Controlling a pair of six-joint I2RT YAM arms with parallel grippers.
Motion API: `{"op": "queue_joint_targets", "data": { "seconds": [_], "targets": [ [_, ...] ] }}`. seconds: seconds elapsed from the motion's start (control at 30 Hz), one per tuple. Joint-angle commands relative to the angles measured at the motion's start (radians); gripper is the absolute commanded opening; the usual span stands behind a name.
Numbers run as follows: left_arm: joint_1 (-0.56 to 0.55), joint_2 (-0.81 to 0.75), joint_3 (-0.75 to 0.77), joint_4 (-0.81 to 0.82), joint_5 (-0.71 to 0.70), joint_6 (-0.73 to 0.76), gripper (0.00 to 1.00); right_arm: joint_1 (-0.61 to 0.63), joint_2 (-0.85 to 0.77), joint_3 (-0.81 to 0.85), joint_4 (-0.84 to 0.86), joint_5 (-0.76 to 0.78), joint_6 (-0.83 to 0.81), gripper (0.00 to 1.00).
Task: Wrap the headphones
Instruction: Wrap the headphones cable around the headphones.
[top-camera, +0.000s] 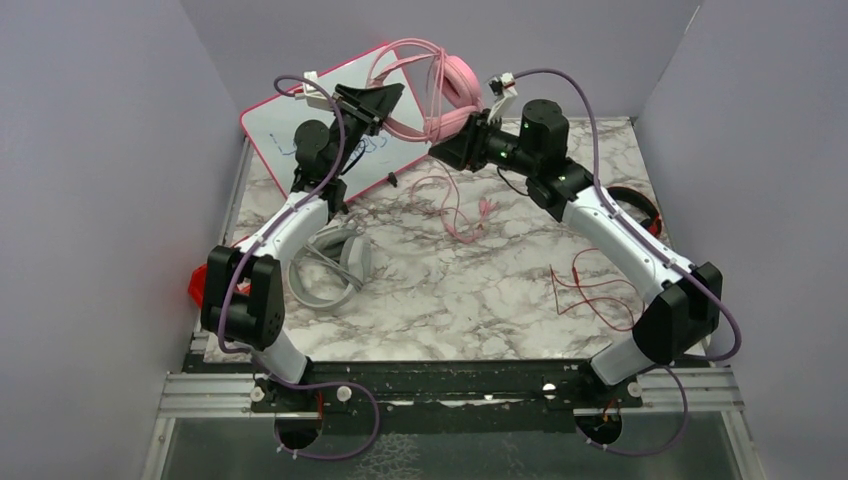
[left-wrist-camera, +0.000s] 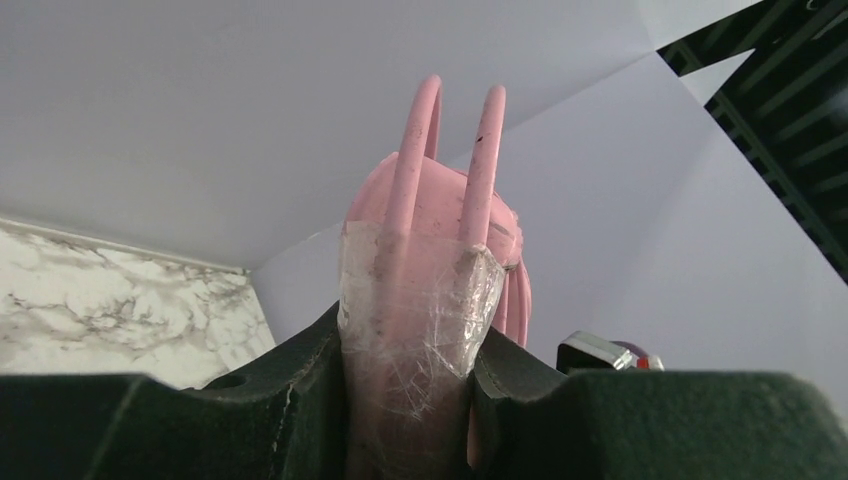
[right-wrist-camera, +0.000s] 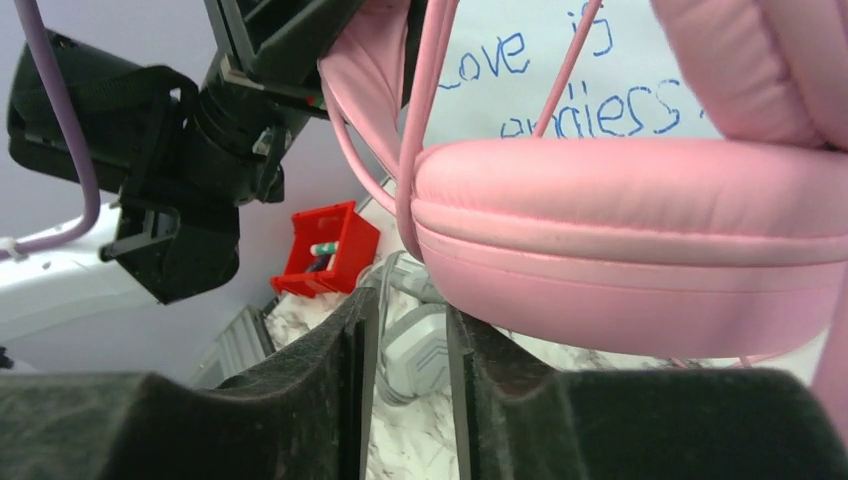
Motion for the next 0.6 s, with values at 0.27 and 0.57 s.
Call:
{"op": "queue_joint_targets", "data": {
  "seconds": [0.27, 0.57],
  "targets": [
    [0.001, -0.006, 0.078, 0.186, 0.021, -0.148, 0.0, 0.002, -0.307, -0.013, -0.323, -0.132, -0.276, 0.65],
    [0.018, 0.024, 0.181, 0.18, 0.042, -0.18, 0.0, -0.063, -0.579, -0.289, -0.28, 0.164, -0.325, 0.7]
  ]
}}
